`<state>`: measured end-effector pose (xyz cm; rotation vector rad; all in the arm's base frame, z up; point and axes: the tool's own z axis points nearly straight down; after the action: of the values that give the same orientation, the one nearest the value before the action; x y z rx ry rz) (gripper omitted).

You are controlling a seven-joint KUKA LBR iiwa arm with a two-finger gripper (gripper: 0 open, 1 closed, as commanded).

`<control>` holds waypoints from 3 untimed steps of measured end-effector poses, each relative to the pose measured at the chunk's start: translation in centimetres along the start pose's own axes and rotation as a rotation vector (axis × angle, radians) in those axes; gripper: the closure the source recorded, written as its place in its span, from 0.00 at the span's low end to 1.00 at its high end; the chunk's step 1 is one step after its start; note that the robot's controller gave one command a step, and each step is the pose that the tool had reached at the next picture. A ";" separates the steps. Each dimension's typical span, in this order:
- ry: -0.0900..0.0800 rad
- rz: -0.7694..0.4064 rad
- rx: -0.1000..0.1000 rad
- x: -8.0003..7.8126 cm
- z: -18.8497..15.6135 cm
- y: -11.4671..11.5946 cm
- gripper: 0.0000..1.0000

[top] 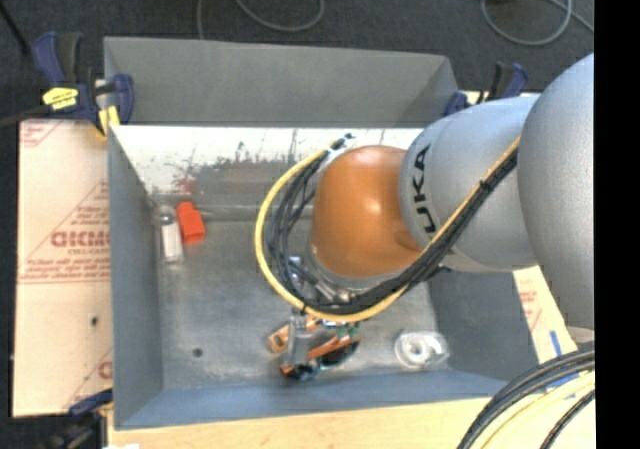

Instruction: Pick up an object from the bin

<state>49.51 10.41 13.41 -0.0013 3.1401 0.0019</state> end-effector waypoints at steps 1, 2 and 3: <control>0.001 -0.003 0.000 0.0 0.0 -0.1 0.00; 0.000 -0.158 0.004 -0.6 0.9 -3.7 0.00; -0.005 -0.242 -0.002 -2.7 2.5 -4.5 0.00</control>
Offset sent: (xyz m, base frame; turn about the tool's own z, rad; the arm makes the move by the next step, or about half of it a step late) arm 0.0308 0.0308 -0.0217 -0.6028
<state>52.19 5.95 10.87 -0.3798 3.1116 0.0041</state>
